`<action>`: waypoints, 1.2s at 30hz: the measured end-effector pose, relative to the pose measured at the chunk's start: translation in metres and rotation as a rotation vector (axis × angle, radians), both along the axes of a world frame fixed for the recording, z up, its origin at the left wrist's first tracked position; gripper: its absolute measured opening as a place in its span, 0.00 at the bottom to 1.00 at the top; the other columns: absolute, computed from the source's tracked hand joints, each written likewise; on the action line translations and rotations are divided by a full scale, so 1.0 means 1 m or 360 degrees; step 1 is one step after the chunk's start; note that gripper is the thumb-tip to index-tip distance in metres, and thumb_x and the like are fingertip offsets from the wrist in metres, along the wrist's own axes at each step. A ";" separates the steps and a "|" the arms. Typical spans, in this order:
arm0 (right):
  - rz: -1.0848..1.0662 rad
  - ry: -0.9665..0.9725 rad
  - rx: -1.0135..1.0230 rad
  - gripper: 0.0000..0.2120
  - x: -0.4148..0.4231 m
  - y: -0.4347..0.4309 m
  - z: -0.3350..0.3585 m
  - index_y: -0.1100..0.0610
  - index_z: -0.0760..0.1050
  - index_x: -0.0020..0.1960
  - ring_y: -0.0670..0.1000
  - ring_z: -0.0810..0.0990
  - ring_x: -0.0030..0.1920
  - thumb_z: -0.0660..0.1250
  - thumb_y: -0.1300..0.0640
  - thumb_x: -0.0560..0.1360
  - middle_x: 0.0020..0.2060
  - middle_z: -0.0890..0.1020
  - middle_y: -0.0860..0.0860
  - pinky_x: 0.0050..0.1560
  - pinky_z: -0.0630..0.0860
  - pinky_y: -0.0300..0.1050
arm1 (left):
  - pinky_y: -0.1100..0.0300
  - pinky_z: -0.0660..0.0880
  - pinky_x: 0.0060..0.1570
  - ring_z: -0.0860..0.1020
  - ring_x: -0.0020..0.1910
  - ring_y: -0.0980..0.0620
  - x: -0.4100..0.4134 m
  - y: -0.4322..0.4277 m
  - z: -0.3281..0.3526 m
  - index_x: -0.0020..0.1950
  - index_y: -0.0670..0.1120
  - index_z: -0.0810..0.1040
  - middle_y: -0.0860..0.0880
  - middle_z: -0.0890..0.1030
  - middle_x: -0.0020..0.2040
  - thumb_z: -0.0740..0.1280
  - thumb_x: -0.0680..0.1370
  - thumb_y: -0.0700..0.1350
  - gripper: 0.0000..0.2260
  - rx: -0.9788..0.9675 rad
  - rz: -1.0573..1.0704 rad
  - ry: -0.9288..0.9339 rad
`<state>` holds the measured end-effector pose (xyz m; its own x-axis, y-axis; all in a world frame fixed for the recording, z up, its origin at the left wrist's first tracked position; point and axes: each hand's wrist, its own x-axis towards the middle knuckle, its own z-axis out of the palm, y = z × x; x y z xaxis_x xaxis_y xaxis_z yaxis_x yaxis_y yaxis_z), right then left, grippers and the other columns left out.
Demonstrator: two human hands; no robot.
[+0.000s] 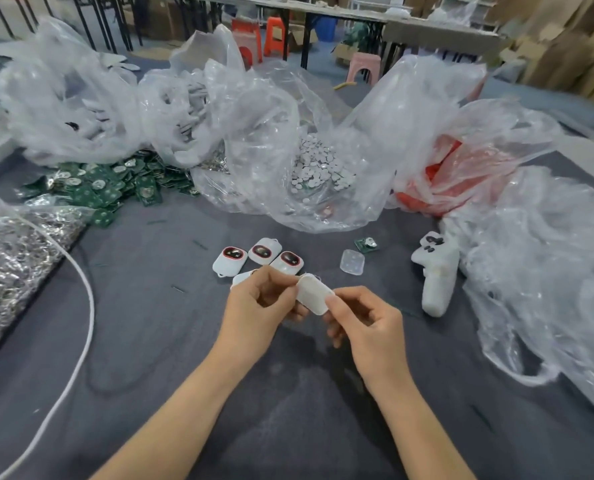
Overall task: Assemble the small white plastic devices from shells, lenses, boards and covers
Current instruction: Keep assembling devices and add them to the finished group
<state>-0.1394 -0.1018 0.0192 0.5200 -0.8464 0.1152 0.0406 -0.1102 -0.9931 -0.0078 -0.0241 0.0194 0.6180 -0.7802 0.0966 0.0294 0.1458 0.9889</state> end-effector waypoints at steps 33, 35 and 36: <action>-0.0540 -0.0302 0.0202 0.06 -0.008 -0.016 -0.001 0.59 0.80 0.41 0.46 0.82 0.36 0.68 0.67 0.74 0.40 0.86 0.52 0.35 0.77 0.36 | 0.62 0.76 0.52 0.79 0.51 0.51 0.004 0.002 -0.004 0.56 0.45 0.79 0.49 0.82 0.57 0.65 0.75 0.28 0.15 -0.0045 -0.0360 -0.0016; -0.0740 -0.0398 0.0255 0.06 -0.011 -0.019 -0.002 0.59 0.80 0.42 0.46 0.80 0.32 0.67 0.66 0.75 0.37 0.85 0.52 0.33 0.77 0.36 | 0.62 0.76 0.51 0.79 0.51 0.52 0.004 0.002 -0.005 0.55 0.47 0.79 0.50 0.82 0.57 0.65 0.75 0.29 0.16 -0.0062 -0.0350 0.0005; -0.0824 -0.0417 0.0243 0.06 -0.012 -0.020 -0.002 0.58 0.79 0.42 0.45 0.79 0.31 0.67 0.65 0.76 0.35 0.85 0.51 0.33 0.77 0.36 | 0.63 0.76 0.51 0.80 0.52 0.53 0.003 0.002 -0.006 0.55 0.48 0.79 0.50 0.83 0.57 0.66 0.74 0.31 0.16 -0.0065 -0.0351 0.0016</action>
<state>-0.1511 -0.1222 0.0169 0.0061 -0.9991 0.0408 0.2654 -0.0377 -0.9634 -0.0043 -0.0223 0.0138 0.4337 -0.8923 0.1257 0.0752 0.1748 0.9817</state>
